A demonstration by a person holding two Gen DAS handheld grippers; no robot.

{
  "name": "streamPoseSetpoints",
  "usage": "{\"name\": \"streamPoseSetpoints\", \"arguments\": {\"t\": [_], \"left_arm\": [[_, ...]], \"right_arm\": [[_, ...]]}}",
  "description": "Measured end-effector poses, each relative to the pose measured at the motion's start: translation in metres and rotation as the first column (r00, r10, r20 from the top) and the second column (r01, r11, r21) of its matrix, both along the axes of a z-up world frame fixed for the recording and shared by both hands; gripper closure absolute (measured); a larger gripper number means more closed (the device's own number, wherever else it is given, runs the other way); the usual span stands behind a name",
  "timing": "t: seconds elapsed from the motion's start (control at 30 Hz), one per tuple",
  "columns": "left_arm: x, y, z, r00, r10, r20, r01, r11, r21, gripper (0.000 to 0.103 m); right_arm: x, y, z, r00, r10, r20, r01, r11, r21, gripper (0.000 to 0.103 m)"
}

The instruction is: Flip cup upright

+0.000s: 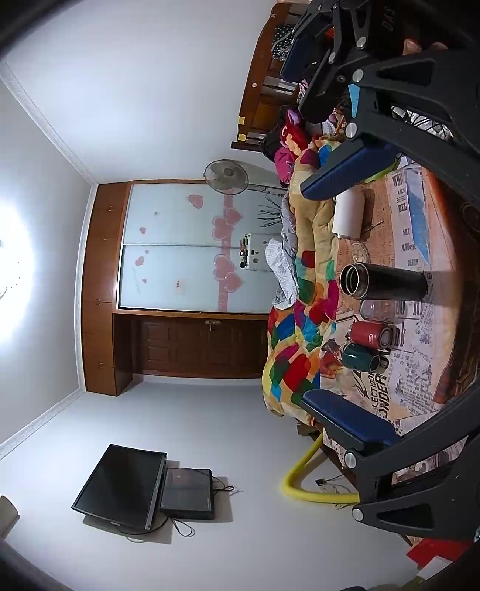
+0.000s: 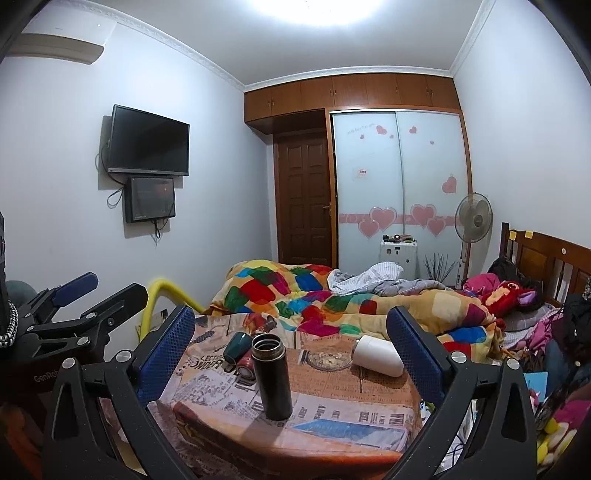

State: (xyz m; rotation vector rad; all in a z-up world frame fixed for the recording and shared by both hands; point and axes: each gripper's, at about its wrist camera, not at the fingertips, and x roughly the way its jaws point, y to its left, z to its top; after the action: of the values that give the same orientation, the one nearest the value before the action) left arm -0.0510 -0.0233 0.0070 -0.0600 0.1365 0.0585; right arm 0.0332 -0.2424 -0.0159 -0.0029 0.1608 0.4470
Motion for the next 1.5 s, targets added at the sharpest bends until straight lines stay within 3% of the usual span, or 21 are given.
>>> {"name": "streamPoseSetpoints", "arguments": {"t": [1.5], "left_arm": [[0.0027,-0.0019,-0.0076,1.000,-0.010,-0.012,0.010,1.000,-0.010,0.000]], "right_arm": [[-0.0006,0.0080,-0.0056,1.000,-0.004,-0.010,0.004,1.000,-0.003,0.000]]}}
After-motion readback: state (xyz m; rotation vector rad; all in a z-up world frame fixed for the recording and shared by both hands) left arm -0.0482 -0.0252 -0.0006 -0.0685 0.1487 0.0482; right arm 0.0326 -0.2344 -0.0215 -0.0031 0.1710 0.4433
